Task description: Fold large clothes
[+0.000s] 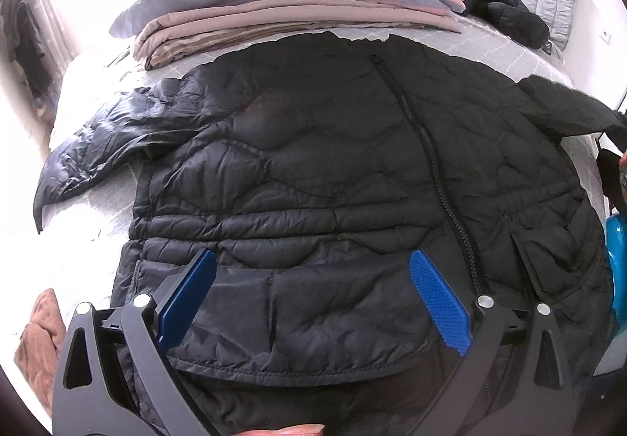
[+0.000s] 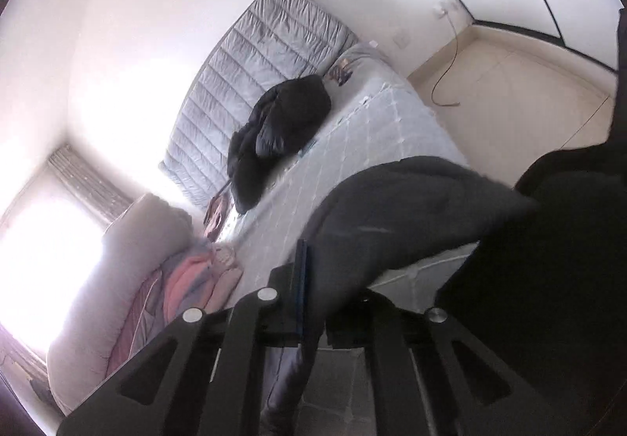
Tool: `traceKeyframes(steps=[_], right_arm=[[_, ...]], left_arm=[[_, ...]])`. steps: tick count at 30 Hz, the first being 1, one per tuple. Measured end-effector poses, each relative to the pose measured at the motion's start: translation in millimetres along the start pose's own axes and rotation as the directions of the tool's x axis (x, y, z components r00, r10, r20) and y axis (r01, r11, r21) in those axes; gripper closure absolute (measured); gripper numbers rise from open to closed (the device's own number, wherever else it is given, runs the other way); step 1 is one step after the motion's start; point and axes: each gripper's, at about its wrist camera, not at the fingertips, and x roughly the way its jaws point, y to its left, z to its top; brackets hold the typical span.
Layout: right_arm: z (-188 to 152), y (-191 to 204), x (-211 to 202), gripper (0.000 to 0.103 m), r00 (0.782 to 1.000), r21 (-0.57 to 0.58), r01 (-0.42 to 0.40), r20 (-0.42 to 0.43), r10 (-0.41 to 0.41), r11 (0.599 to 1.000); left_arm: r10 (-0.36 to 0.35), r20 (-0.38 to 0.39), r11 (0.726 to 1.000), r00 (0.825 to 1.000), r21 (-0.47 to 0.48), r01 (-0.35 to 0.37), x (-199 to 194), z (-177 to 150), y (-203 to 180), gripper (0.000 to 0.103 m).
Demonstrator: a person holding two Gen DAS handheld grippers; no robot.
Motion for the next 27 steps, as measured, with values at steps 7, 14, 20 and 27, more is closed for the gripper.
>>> traceKeyframes(steps=[7,14,20,27], right_arm=[[-4.0,13.1,7.0,0.095,0.999,0.040,0.023,-0.034,-0.021,0.999],[-45.3,136.1,5.2,0.095,0.990,-0.230,-0.133,-0.072,0.119,0.964],[-141.5,246.8,9.2,0.095,0.944,-0.424,-0.317,-0.226,0.239,0.849],[-319.7,325.7,33.4,0.092,0.837,-0.547,-0.504,-0.499,0.224,0.668]], left_arm=[[-0.002,0.016,1.000,1.000,-0.009,0.002,-9.4,-3.0,7.7,0.007],[-0.017,0.038,0.999,0.999,-0.047,0.019,-24.5,-4.8,27.8,0.007],[-0.024,0.053,0.997,0.998,-0.070,0.028,-34.4,-6.7,41.0,0.007],[-0.028,0.071,0.995,0.997,-0.093,0.035,-45.1,-8.8,55.9,0.007]])
